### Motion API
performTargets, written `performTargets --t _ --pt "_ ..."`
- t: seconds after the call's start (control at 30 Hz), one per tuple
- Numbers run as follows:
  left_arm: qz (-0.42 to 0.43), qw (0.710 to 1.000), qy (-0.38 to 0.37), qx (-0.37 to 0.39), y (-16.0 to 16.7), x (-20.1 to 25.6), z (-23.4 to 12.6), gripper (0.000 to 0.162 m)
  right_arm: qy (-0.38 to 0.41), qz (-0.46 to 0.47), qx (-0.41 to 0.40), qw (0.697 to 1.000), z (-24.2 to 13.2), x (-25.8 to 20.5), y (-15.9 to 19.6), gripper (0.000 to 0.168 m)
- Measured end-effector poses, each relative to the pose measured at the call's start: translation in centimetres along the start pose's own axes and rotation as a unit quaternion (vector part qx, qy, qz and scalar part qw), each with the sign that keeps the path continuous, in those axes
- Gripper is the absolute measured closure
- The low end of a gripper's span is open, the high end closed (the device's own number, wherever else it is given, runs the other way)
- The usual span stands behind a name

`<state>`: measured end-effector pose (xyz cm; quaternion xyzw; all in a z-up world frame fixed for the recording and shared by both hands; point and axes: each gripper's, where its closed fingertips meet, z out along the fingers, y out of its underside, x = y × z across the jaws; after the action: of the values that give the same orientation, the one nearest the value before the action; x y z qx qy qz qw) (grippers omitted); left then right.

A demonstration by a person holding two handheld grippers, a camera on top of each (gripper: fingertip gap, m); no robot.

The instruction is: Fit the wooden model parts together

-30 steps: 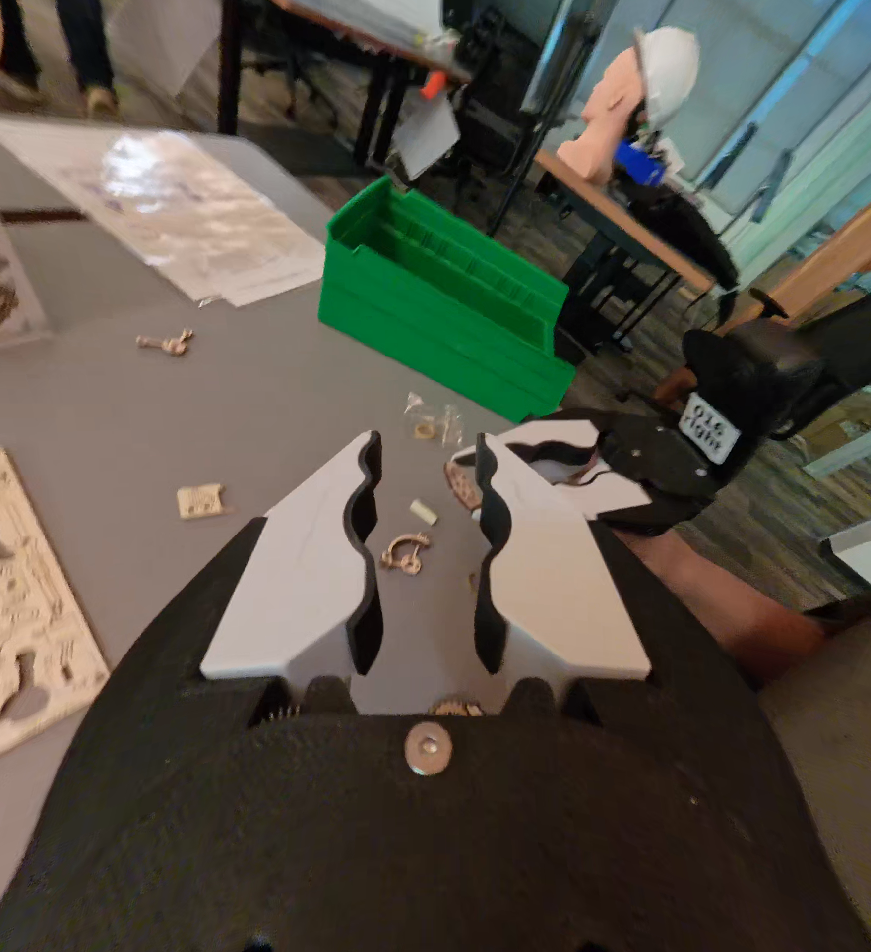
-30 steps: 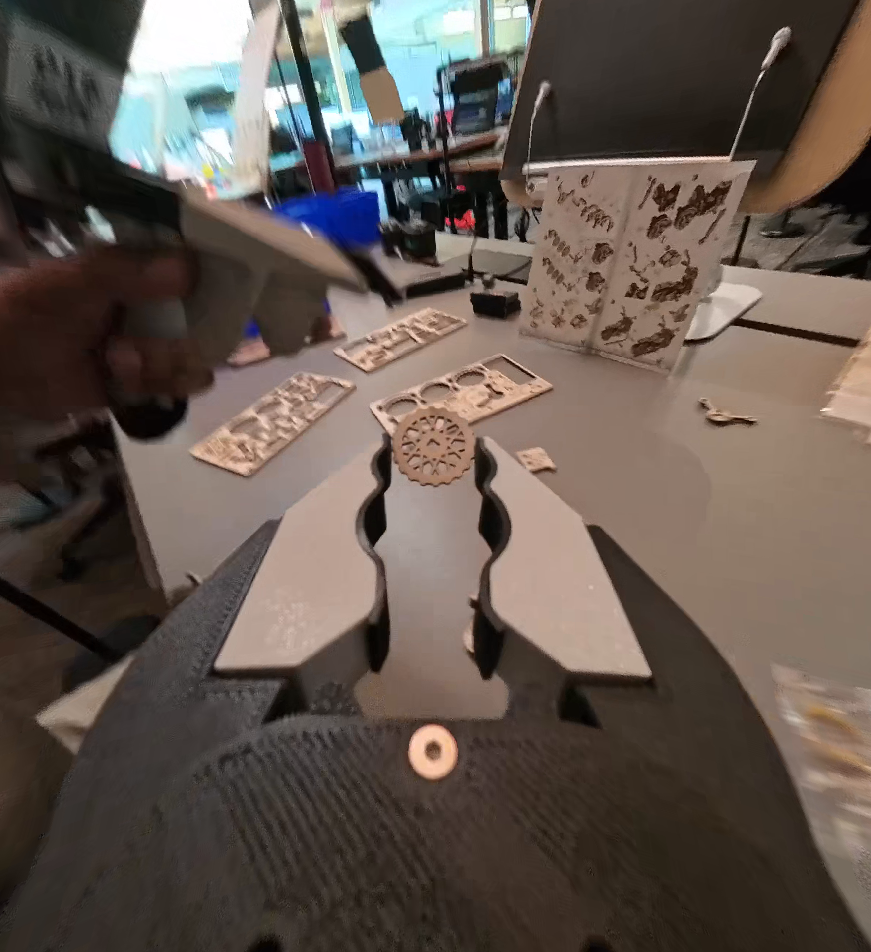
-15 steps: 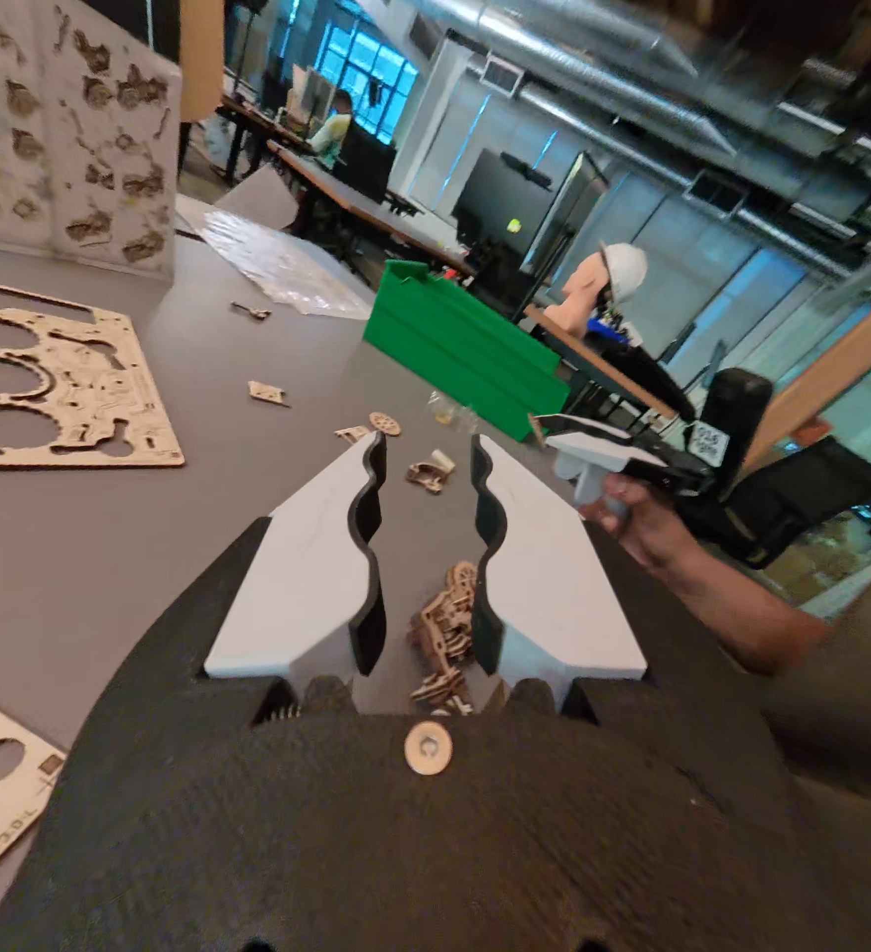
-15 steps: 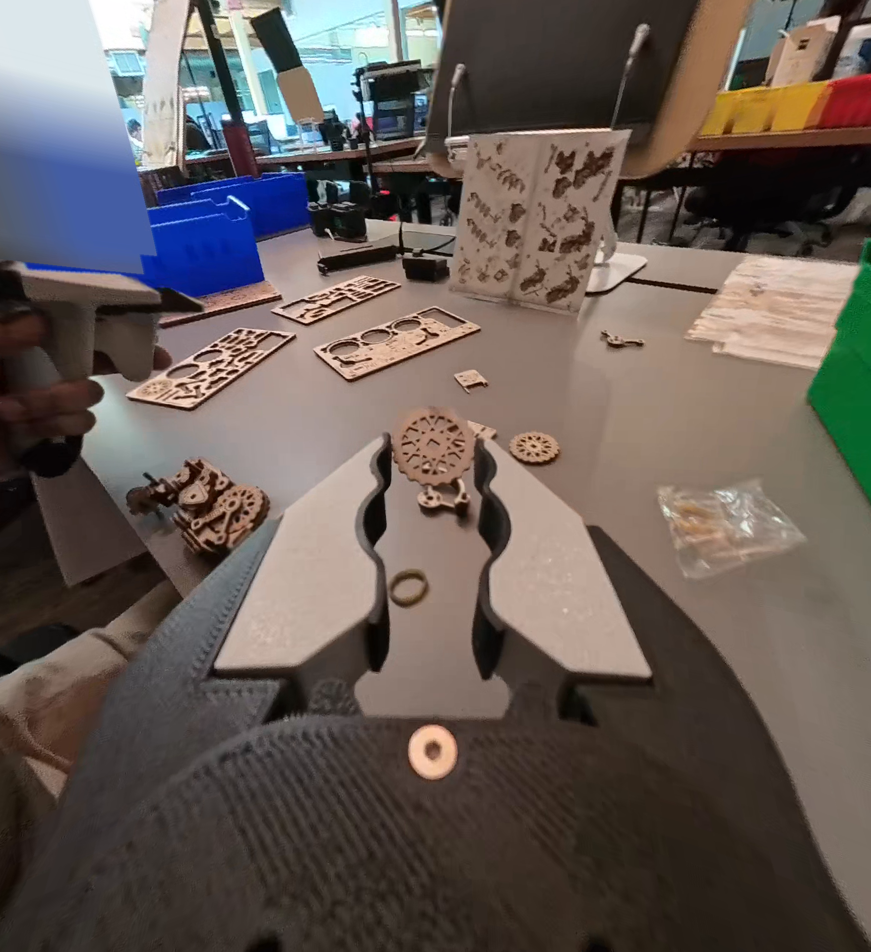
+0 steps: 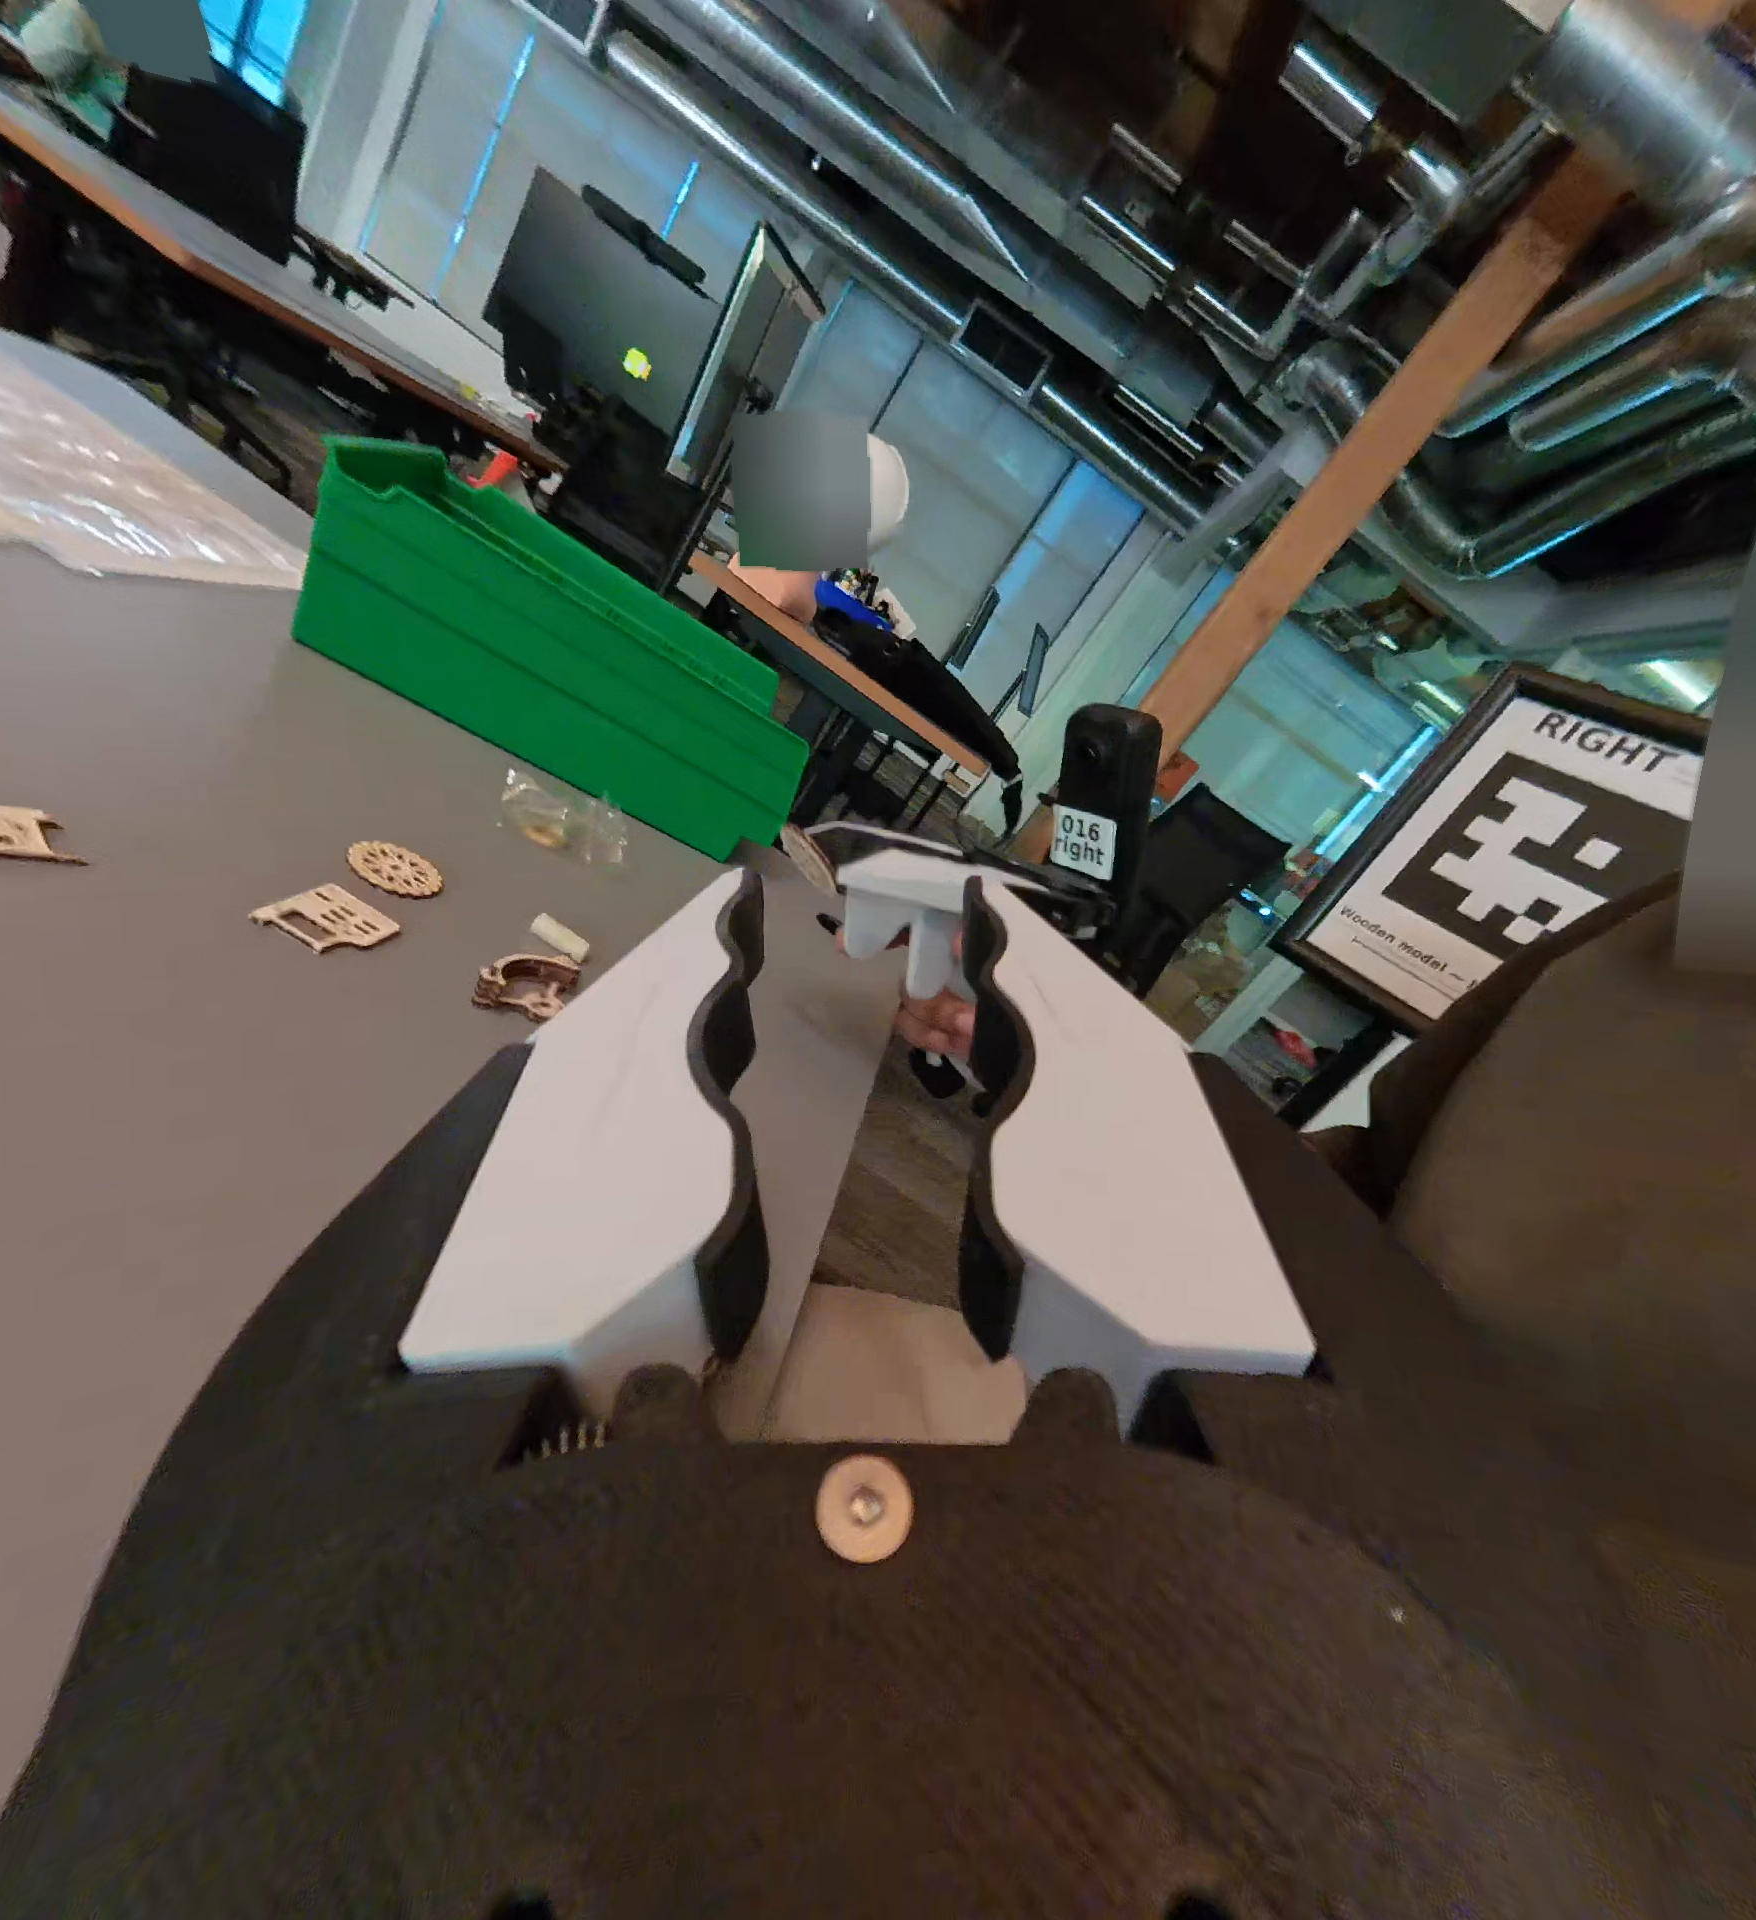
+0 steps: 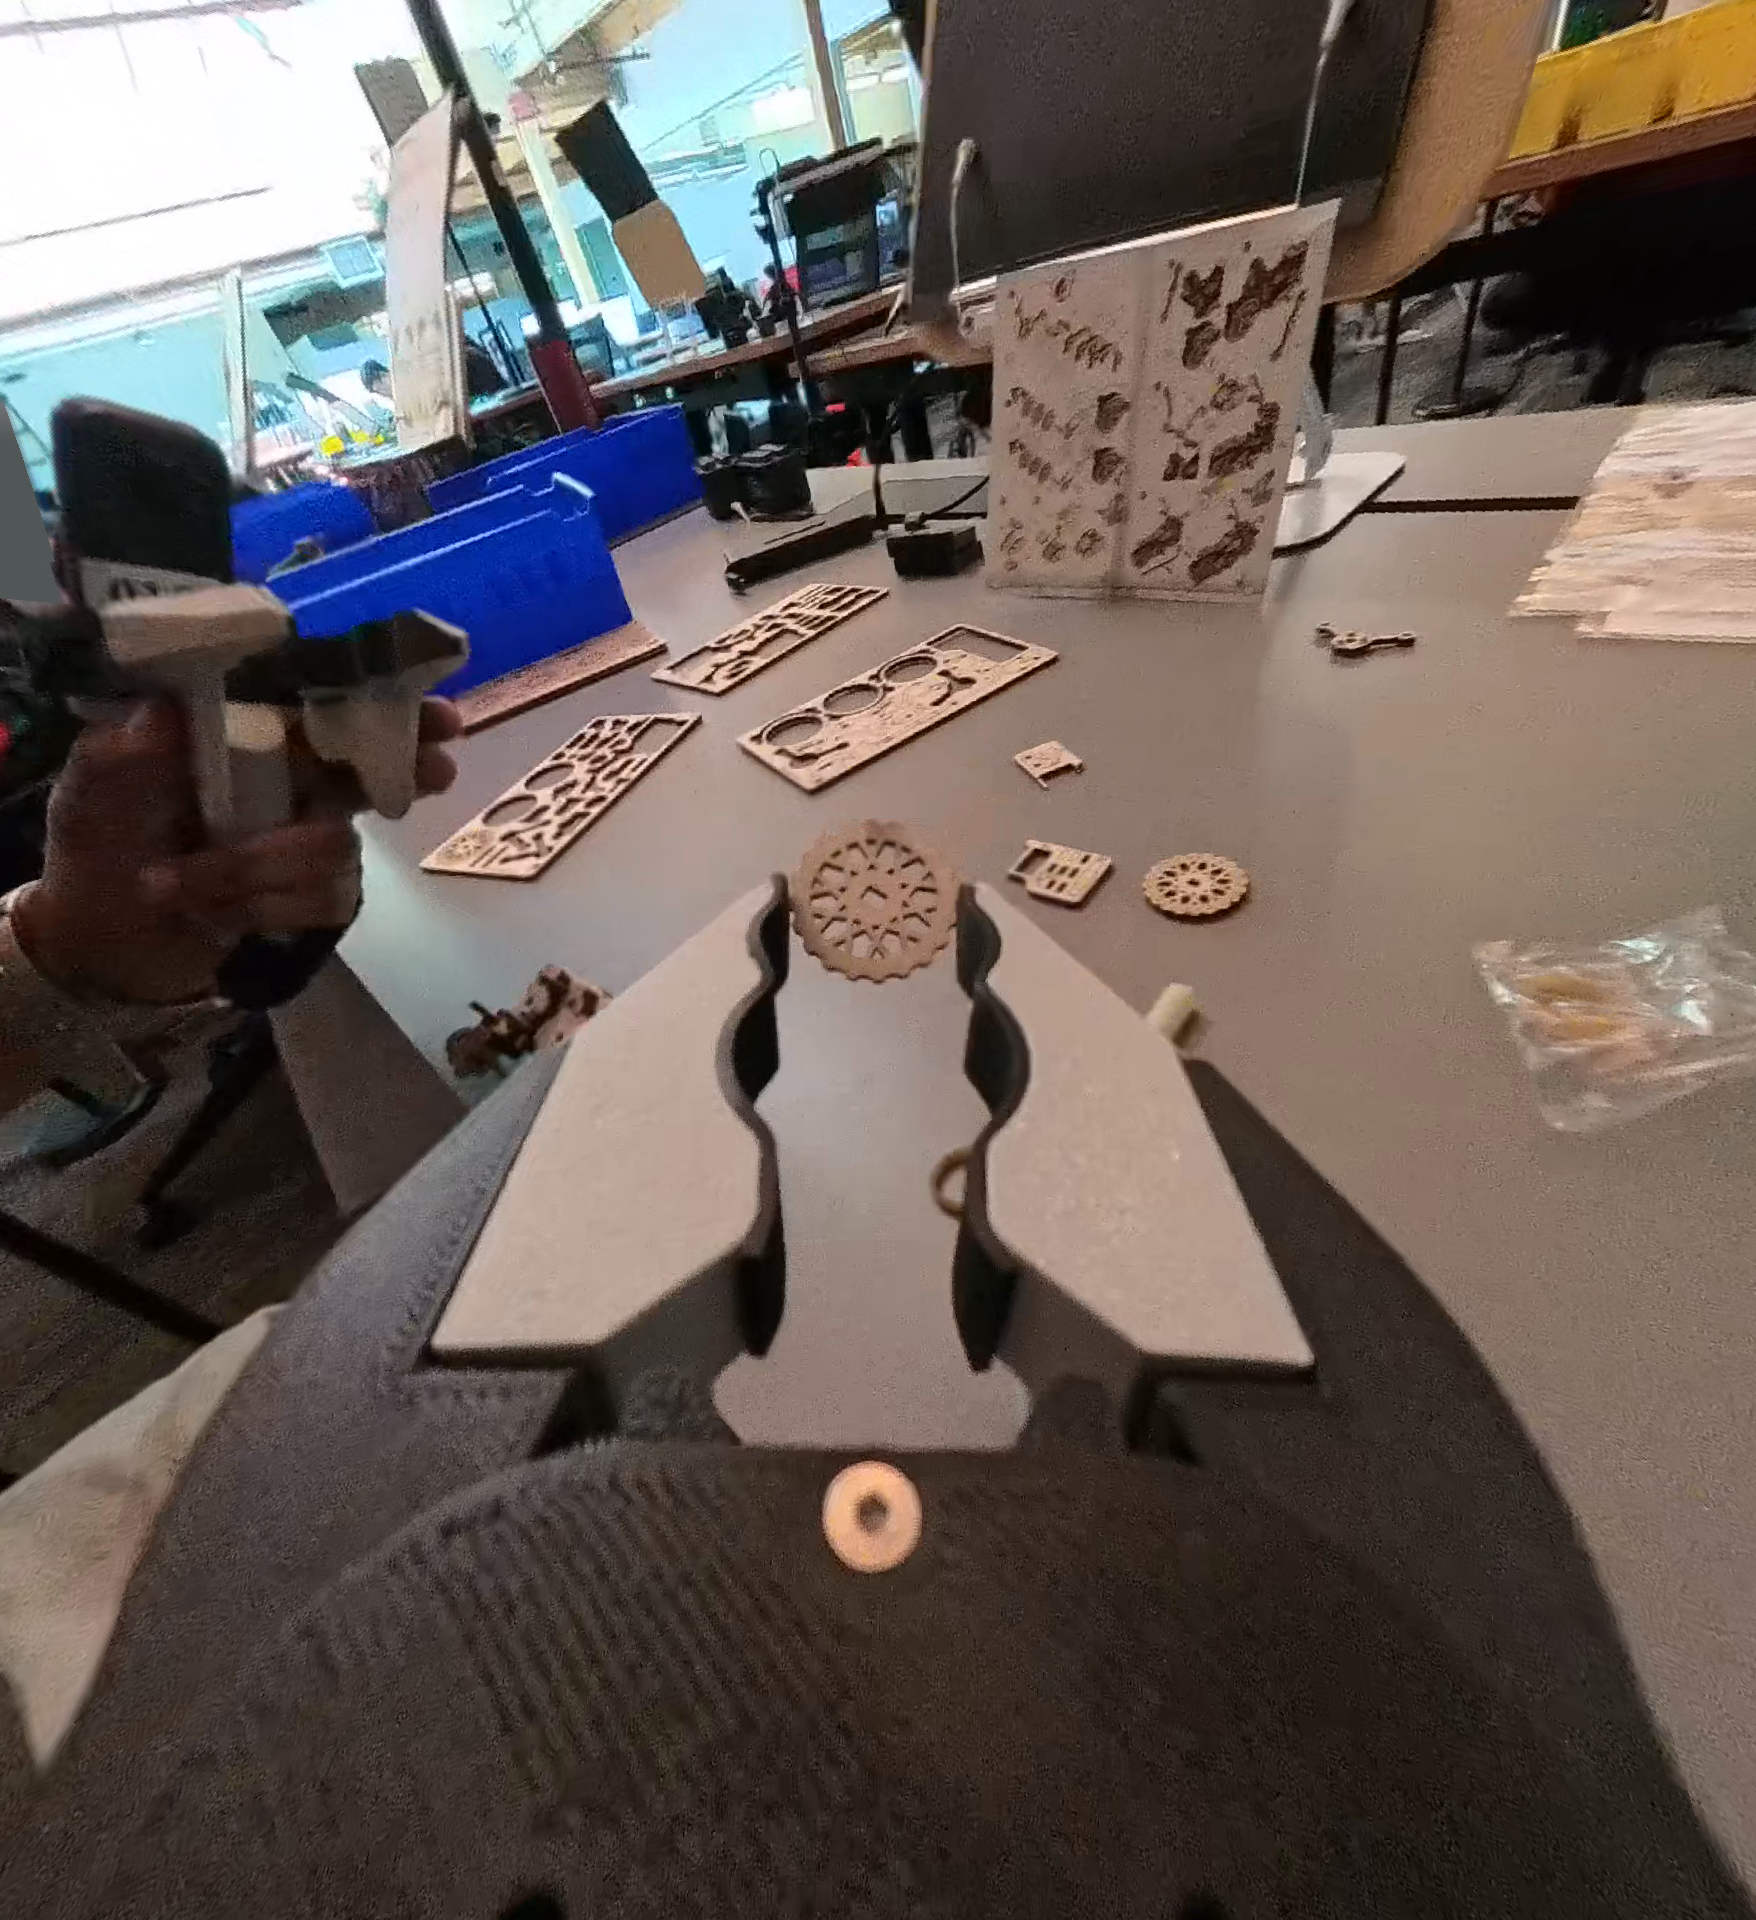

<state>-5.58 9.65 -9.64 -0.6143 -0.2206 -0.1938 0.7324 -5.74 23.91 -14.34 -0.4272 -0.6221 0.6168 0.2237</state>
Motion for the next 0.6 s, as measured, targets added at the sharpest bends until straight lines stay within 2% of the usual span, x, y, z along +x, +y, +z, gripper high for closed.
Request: performTargets --t 0.13,0.3,0.37,0.47,0.6 --pt "0.04 0.999 -0.026 -0.001 -0.2 0.0 0.3 0.126 0.008 -0.029 -0.017 0.999 -1.5 0.1 0.7 0.137" --pt "0.018 0.999 -0.04 -0.007 2.8 1.5 1.1 0.127 0.011 0.028 0.006 1.0 -5.2 1.2 0.3 0.137" --pt "0.022 0.998 -0.057 -0.029 4.0 1.6 1.3 0.127 0.038 0.015 -0.008 0.999 -6.8 2.0 1.1 0.137" --pt "-0.021 0.998 -0.051 -0.011 4.7 2.5 1.2 0.128 0.083 -0.045 -0.045 0.995 -9.0 2.3 2.8 0.137" --pt "-0.076 0.997 -0.027 -0.012 6.7 3.4 0.6 0.129 0.076 -0.027 -0.022 0.997 -9.8 0.8 3.5 0.137"
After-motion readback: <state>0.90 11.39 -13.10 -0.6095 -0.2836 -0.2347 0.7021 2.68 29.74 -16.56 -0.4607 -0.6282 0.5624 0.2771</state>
